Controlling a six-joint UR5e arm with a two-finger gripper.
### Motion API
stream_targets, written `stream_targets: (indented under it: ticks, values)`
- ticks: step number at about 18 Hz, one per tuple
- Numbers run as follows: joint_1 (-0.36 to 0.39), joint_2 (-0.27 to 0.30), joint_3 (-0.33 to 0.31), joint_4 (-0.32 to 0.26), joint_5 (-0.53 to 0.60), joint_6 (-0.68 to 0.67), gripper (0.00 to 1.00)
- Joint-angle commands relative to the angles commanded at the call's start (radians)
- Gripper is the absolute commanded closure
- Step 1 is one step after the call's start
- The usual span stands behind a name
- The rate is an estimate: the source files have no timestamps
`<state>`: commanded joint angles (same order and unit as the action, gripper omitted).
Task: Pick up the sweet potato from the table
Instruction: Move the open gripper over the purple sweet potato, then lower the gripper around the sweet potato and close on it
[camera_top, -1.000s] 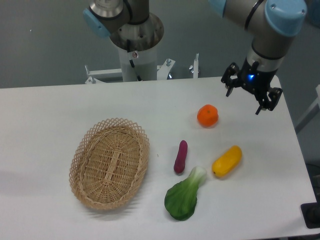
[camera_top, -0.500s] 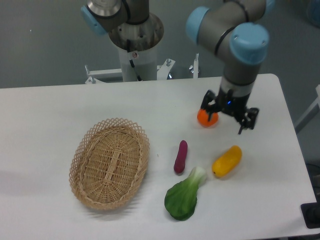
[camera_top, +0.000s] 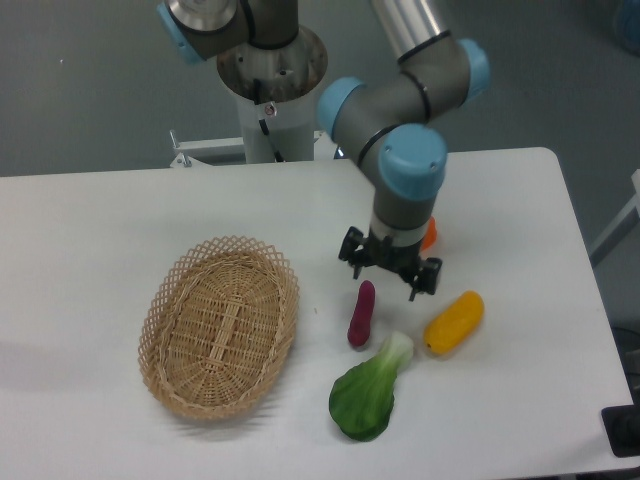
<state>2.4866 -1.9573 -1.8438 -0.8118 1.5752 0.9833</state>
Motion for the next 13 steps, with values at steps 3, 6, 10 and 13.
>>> stream_targets:
  ticks: [3, 6, 10, 13]
  values:
    - [-0.015, -0.017, -0.020, 0.020, 0.025, -0.003, 0.00]
    - [-0.018, -0.041, -0.023, 0.061, 0.026, -0.023, 0.00]
    - [-0.025, -0.060, -0.022, 0.085, 0.028, -0.064, 0.00]
    - [-0.025, -0.068, -0.022, 0.088, 0.029, -0.064, 0.00]
